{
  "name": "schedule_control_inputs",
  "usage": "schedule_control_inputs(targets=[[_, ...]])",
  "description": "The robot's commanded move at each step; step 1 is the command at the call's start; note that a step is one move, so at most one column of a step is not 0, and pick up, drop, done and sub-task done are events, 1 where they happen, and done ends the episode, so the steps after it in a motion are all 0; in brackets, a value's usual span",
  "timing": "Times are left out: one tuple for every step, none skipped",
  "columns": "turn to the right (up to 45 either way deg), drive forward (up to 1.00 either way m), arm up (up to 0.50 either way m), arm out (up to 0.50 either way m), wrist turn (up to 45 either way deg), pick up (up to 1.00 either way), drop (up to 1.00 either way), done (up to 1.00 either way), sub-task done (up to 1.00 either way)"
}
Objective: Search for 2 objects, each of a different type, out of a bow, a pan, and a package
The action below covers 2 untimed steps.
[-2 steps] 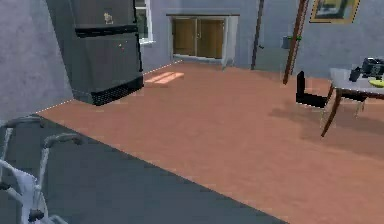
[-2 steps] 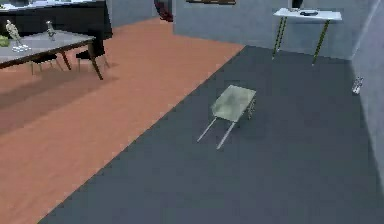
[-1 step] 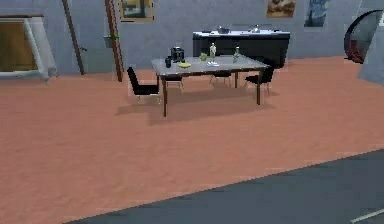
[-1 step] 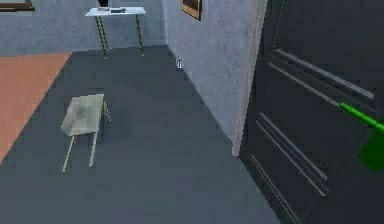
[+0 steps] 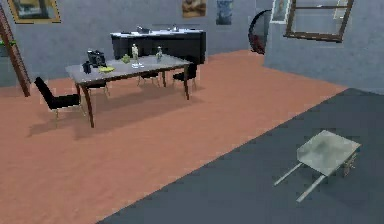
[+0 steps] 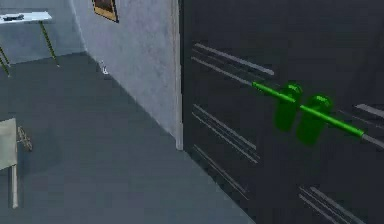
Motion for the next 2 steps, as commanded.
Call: schedule_control_inputs(targets=[[0.0, 1.0, 0.0, 0.0, 0.0, 0.0, 0.0, 0.0, 0.0], [6.0, 0.0, 0.0, 0.0, 0.0, 0.0, 0.0, 0.0, 0.0]])
